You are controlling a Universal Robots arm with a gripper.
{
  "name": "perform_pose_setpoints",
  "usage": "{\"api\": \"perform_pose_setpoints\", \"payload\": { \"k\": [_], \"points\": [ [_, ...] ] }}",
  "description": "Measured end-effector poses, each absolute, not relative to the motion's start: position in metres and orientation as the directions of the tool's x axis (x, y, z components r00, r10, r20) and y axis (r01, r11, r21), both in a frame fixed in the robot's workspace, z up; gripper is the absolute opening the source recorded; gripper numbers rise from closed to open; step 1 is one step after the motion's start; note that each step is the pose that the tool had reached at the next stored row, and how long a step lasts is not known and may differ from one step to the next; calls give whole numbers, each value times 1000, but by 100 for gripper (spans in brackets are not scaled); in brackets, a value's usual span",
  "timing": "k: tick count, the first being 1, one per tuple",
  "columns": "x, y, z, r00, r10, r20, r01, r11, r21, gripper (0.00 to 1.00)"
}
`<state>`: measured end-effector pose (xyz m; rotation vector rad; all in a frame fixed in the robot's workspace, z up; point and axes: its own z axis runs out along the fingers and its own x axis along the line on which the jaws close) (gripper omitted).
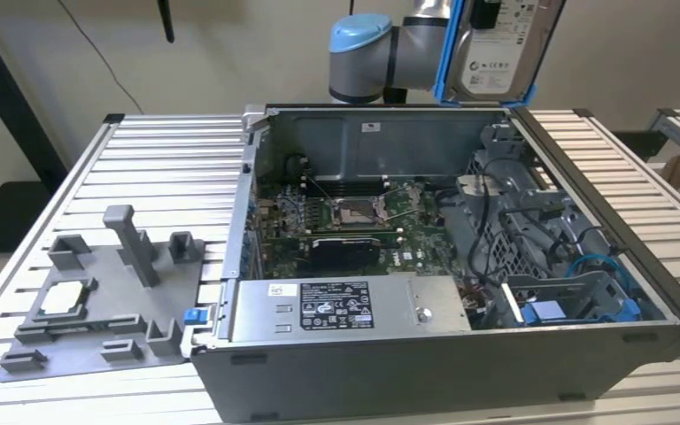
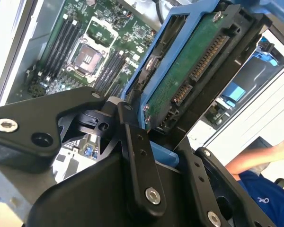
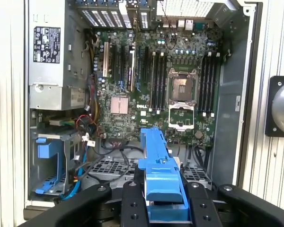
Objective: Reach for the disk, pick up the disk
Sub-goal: 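Pick up the disk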
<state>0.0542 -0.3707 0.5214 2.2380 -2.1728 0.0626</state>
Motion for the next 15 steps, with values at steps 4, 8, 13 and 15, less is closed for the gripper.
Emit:
{"api": "perform_pose_setpoints", "payload": {
  "k": [4,8,13,15],
  "points": [
    [55,-375,521,29,-999,44,-999,-30,-12,0],
    [57,-382,521,29,-999,44,-999,-30,-12,0],
    [58,-396,521,29,-999,44,-999,-30,-11,0],
    [59,-403,521,29,-999,44,-999,-30,-11,0]
  ]
}}
